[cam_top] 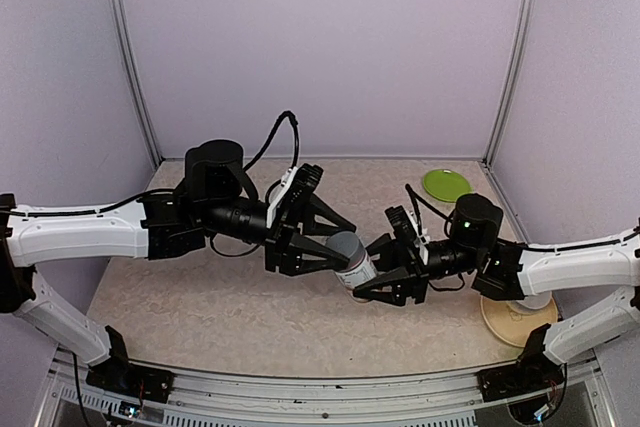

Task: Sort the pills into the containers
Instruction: Pass from the left arm to the right, then unscrew the lid of the pill bottle from the pill bottle.

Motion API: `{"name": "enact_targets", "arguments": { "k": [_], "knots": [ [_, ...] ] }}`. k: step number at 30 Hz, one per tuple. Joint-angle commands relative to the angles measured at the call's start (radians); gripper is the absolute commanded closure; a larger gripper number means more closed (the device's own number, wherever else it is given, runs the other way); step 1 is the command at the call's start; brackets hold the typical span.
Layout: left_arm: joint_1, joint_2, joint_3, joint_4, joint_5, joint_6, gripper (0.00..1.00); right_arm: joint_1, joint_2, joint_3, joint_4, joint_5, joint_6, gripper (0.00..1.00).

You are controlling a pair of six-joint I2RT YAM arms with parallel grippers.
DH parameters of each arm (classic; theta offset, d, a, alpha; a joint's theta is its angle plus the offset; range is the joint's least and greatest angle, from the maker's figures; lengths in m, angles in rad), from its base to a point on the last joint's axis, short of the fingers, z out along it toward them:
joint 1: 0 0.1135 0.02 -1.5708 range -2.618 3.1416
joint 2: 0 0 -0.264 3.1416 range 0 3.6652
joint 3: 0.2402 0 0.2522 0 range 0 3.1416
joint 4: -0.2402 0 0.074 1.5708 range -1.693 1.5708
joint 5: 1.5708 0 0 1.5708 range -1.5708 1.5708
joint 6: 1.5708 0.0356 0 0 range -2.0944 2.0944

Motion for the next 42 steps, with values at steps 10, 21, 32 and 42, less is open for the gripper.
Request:
{"name": "enact_targets", "arguments": {
  "k": [10, 21, 32, 42],
  "knots": [
    [-0.026, 0.085, 0.029, 0.100, -0.352, -0.307, 0.64, -0.004, -0.089, -0.037, -0.044, 0.545, -0.070, 0.72],
    [-0.055, 0.081, 0.048, 0.102, -0.399, -0.389, 0.39, -0.005, -0.128, -0.072, -0.028, 0.621, -0.079, 0.72],
    [-0.055, 0.073, 0.051, 0.176, -0.361, -0.395, 0.01, 0.006, -0.113, -0.067, 0.002, 0.519, -0.066, 0.72],
    [-0.055, 0.097, 0.043, 0.228, -0.325, -0.390, 0.01, 0.045, -0.049, -0.040, 0.040, 0.492, -0.052, 0.71]
  ]
}}
